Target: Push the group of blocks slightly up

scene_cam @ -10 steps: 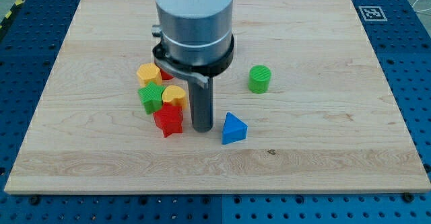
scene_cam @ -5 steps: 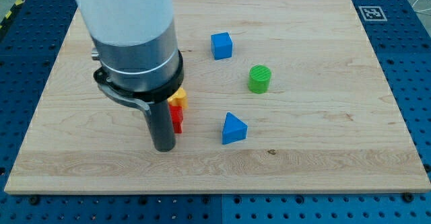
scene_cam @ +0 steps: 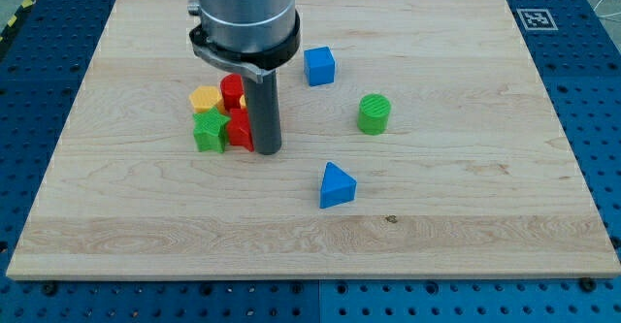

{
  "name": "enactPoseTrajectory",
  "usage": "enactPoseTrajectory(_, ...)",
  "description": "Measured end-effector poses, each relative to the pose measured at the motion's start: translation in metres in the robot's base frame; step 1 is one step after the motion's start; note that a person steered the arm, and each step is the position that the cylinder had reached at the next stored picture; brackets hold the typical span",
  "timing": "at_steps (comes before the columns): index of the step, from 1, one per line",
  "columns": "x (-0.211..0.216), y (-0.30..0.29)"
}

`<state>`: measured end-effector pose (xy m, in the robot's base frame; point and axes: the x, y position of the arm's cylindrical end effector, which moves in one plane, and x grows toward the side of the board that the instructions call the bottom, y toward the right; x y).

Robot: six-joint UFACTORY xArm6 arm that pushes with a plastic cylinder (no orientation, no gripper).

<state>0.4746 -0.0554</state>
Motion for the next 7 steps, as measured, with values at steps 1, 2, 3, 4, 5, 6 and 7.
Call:
enactPoseTrajectory(1, -0.015, 0.0)
enactPoseTrajectory(2, -0.021, -0.001)
enactPoseTrajectory(3, -0.008, -0.005)
enactPoseTrajectory(4, 0.015, -0.021)
enactPoseTrajectory(5, 0.022, -0.039)
enactPoseTrajectory(6, 0.025, -0.043)
enactPoseTrajectory(7, 0.023, -0.043)
